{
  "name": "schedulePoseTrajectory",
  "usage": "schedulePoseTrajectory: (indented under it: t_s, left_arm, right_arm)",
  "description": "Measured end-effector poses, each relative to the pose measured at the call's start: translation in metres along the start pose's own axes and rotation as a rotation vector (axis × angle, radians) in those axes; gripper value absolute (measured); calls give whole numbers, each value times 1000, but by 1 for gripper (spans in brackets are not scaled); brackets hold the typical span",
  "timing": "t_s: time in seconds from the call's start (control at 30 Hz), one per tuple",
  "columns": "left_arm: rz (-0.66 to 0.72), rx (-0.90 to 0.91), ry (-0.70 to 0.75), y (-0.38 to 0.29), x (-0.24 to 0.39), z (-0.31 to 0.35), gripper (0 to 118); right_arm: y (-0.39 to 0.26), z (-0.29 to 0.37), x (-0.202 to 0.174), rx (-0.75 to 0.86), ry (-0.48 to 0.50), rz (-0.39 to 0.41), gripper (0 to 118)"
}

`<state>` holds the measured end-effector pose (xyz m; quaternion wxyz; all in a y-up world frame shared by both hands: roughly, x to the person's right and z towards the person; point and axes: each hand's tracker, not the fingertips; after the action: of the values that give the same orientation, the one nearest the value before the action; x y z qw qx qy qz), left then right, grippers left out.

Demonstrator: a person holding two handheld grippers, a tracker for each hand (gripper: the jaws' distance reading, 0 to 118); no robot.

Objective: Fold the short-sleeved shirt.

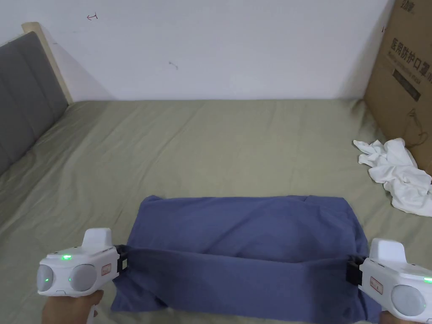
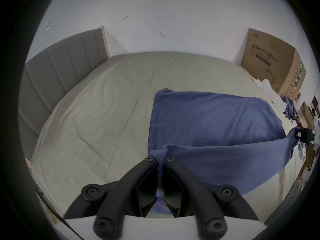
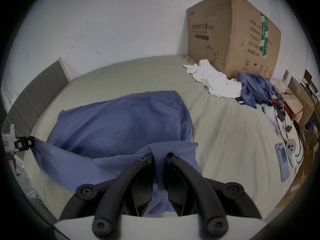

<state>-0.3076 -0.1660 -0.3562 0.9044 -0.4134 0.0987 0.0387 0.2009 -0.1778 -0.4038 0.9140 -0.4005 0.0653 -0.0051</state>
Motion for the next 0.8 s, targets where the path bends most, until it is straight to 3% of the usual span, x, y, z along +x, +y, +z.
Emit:
schedulePoseTrajectory:
  t_s: [0.3,0.43,0.5,0.53,0.57,0.6,0.63,0.8]
  left_arm:
    - [4,-158,49,-16,2,-80,3]
    - [-29,-183,65,-24,10,-84,6]
    - [-40,-184,54,-19,10,-79,32]
    - [-33,-186,49,-15,9,-76,54]
    - [-17,-189,33,-11,8,-68,80]
    - [10,-168,19,-7,9,-59,93]
    - [31,-135,8,-5,10,-49,97]
    - [61,53,-36,14,18,27,97]
  right_arm:
    - [4,-70,-11,-137,-24,28,11]
    - [-3,-76,-16,-171,-37,32,13]
    - [2,-56,-25,-148,-42,31,28]
    - [4,-48,-27,-133,-37,32,42]
    - [7,-37,-30,-114,-34,31,67]
    - [12,-26,-30,-89,-31,34,81]
    - [17,-15,-29,-56,-29,37,89]
    - [38,65,-28,169,16,25,89]
